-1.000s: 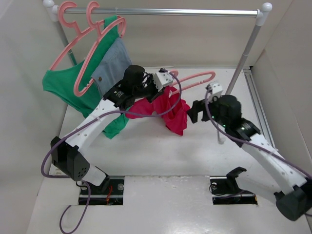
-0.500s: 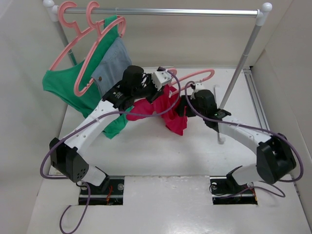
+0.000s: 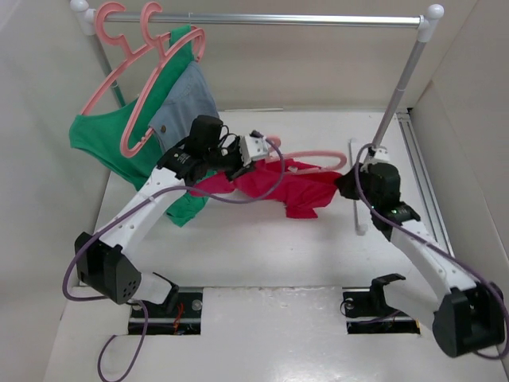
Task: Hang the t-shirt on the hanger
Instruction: Place tshirt on hanger
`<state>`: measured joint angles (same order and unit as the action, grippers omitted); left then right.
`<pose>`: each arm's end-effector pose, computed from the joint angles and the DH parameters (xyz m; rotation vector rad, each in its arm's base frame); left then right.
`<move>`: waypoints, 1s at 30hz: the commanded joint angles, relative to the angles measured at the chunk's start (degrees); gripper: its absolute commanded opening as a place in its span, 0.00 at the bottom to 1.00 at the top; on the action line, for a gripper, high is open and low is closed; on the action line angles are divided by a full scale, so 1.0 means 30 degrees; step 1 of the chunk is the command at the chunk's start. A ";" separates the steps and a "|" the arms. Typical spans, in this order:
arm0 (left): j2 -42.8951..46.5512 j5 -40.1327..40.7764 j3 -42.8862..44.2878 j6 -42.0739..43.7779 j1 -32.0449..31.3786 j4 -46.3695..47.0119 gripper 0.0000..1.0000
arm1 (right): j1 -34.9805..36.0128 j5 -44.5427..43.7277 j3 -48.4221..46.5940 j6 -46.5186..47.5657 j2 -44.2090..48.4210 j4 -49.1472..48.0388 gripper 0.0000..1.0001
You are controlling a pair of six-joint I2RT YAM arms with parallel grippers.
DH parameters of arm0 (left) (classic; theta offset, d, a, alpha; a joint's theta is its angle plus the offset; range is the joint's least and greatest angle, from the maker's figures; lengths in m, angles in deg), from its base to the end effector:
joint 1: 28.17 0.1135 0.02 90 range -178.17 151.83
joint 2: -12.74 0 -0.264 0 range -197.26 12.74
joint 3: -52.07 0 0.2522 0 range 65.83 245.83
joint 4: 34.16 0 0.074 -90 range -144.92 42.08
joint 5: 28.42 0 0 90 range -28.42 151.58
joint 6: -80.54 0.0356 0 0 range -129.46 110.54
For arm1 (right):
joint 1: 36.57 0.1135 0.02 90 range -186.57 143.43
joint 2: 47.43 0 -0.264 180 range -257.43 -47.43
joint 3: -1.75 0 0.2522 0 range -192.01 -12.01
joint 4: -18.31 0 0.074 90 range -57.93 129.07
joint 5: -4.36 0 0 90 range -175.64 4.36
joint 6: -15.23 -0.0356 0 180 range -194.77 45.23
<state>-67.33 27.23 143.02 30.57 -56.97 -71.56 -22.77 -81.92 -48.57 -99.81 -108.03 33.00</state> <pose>0.2661 -0.1692 0.3750 1.4054 1.3937 -0.4803 0.2304 0.0590 0.2523 0.1578 2.0347 0.4949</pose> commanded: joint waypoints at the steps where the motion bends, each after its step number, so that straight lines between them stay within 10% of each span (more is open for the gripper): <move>1: 0.1144 -0.0855 -0.0561 0.5163 0.0107 -0.2341 0.00 | -0.1287 -0.1535 0.0408 0.1019 0.2381 0.3200 0.00; 8: 0.0355 0.2618 -0.1089 0.6402 -0.0623 -0.3314 0.00 | -0.2199 -0.2824 -0.1669 0.3800 0.5314 0.6339 0.00; 20: 0.0585 0.0674 -0.1237 0.5670 -0.3497 -0.0268 0.00 | 0.2041 0.9389 -0.7440 1.3234 0.0427 0.6425 0.00; 30: 0.0414 -0.2789 -0.1413 0.4850 -0.1946 0.0174 0.00 | 0.2489 0.8106 -1.0897 1.5697 0.0483 1.3132 0.74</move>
<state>-67.11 24.15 139.21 46.18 -64.53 -73.44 -15.49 -57.37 -76.28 -56.80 -108.55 66.09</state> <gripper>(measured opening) 0.098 0.709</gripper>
